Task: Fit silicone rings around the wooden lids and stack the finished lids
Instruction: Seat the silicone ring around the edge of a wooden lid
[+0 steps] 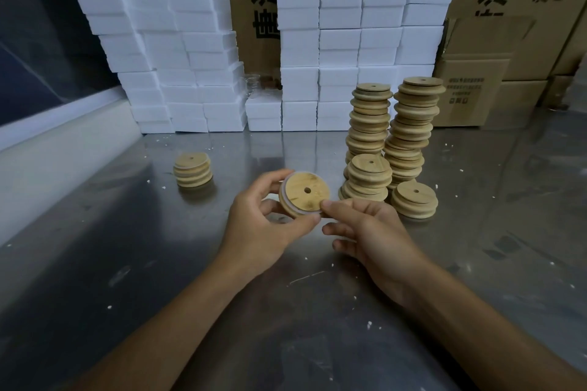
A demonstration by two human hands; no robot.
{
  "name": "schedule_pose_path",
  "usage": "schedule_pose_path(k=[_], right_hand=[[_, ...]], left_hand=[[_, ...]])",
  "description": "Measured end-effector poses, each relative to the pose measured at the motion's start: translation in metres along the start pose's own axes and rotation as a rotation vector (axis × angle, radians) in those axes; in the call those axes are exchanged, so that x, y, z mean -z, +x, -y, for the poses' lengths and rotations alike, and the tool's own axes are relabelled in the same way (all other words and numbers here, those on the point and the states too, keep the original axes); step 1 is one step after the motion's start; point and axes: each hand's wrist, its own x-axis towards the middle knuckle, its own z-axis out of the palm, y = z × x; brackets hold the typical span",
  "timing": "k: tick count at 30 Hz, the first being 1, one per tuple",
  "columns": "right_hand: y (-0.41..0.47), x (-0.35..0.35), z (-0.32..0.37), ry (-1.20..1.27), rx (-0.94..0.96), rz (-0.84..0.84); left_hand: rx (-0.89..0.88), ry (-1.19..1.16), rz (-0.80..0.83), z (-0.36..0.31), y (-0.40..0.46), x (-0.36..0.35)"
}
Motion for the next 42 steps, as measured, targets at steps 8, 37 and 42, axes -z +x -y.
schedule_pose_path(k=[8,37,42], right_hand=[[0.001,0.006,0.002,-0.337,0.418,-0.237],[0.020,0.036,0.003,-1.004,0.694,-0.557],[0.031,0.029,-0.001,-1.394,0.522,-0.409]], left_hand=[[0.002,0.259,-0.413,0.019,0.040,0.049],[0.344,0.561,-0.599,0.095,0.099,0.117],[-0.039,0.853,-0.488,0.070,0.071,0.097]])
